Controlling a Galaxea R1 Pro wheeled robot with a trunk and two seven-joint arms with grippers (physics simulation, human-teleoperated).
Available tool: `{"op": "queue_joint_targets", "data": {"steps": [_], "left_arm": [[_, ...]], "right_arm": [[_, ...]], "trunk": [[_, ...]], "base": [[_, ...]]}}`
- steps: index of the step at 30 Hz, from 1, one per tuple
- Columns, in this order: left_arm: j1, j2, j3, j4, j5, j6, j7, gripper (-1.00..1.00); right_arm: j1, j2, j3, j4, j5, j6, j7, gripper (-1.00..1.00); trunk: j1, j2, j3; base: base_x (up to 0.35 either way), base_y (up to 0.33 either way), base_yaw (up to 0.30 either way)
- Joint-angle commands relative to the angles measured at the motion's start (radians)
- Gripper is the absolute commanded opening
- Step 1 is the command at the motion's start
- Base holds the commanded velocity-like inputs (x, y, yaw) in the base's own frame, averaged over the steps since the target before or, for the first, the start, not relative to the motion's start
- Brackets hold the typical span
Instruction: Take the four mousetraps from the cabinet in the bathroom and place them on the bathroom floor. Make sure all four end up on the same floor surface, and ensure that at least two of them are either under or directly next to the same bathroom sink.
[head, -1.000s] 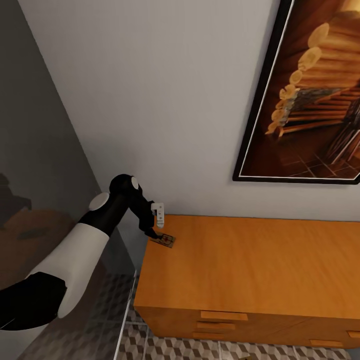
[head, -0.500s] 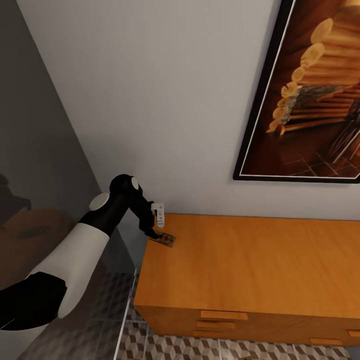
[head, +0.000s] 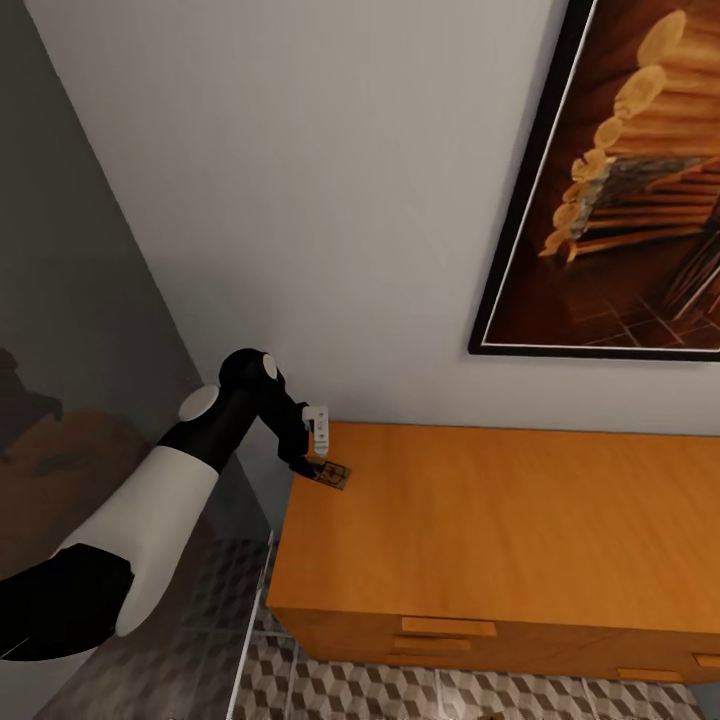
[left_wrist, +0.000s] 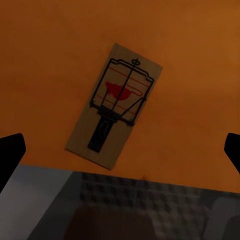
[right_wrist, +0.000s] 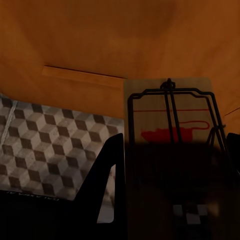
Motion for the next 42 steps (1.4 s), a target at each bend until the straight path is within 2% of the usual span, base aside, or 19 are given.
{"op": "queue_joint_targets", "data": {"steps": [1, 23, 31, 42], "left_arm": [[-0.001, 0.000, -0.001, -0.001, -0.006, 0.011, -0.006, 1.00], [-0.001, -0.006, -0.001, 0.003, -0.005, 0.011, -0.006, 1.00], [-0.001, -0.019, -0.001, 0.014, -0.006, 0.011, -0.006, 1.00], [0.000, -0.022, -0.003, 0.012, -0.005, 0.009, -0.006, 1.00]], "right_arm": [[-0.001, 0.000, 0.009, 0.001, -0.010, -0.003, 0.002, -1.00], [-0.001, 0.002, 0.009, 0.001, -0.010, -0.003, 0.002, -1.00], [-0.001, 0.002, 0.009, 0.001, -0.010, 0.019, 0.003, -1.00], [-0.001, 0.002, 0.009, 0.001, -0.010, 0.028, 0.003, -1.00]], "trunk": [[0.000, -0.002, -0.003], [0.000, -0.002, -0.036], [0.000, -0.002, -0.040], [0.000, -0.002, -0.040]], "base": [[0.000, 0.000, 0.000], [0.000, 0.000, 0.000], [0.000, 0.000, 0.000], [0.029, 0.009, 0.000]]}}
